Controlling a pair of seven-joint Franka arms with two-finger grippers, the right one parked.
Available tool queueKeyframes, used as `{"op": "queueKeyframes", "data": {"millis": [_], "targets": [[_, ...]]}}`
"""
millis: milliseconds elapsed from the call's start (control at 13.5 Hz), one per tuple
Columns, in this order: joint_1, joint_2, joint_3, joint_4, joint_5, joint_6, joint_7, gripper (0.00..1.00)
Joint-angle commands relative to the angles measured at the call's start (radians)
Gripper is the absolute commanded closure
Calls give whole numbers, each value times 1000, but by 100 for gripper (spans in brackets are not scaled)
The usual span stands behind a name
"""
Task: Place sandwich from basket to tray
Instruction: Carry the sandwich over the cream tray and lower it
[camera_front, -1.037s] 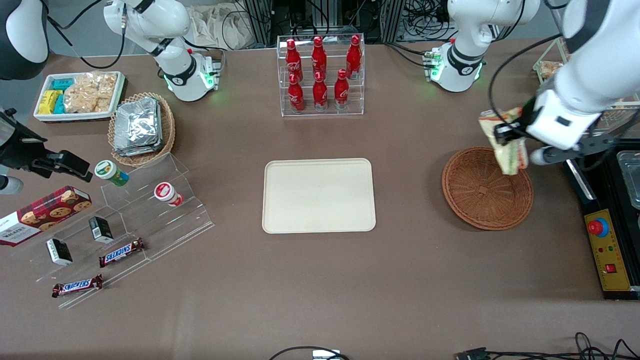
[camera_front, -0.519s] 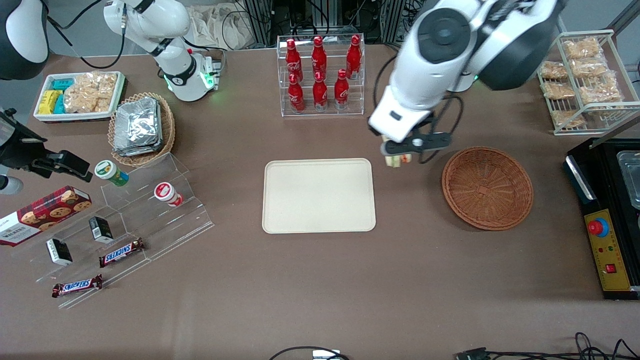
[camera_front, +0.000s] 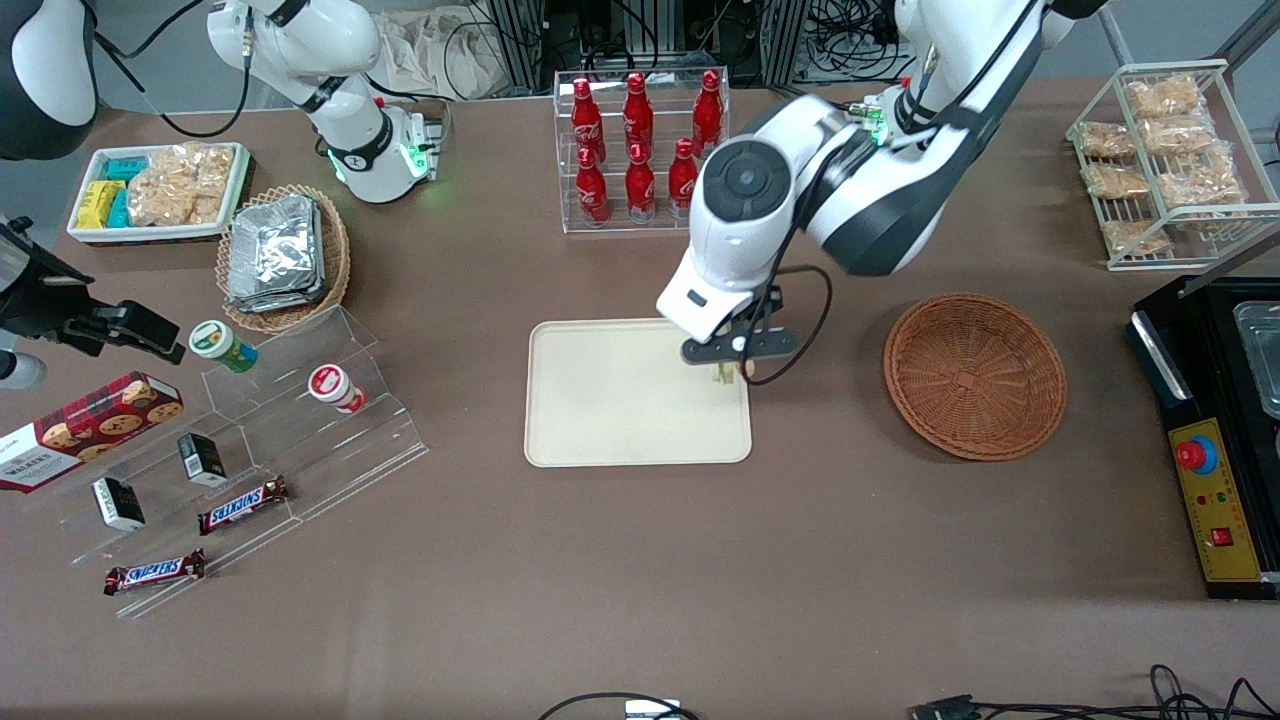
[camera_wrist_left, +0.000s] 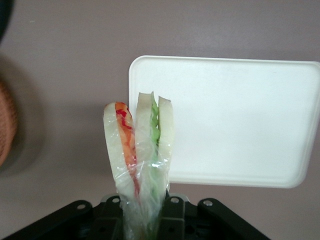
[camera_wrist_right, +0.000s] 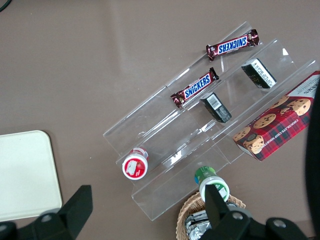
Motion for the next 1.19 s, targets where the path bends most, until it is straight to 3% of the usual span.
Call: {"op": "queueKeyframes", "data": {"millis": [0,370,815,889,1037,1111], "targets": [[15,8,2,-187,69,202,-12,100],[14,138,28,-235,189,388,-27,100],[12,198,56,-235,202,456,-40,99],[12,198,56,-233,202,456,-40,88],[14,198,56,-233,199,456,-66,0],[12,195,56,-233,200,454,-69,0]]}}
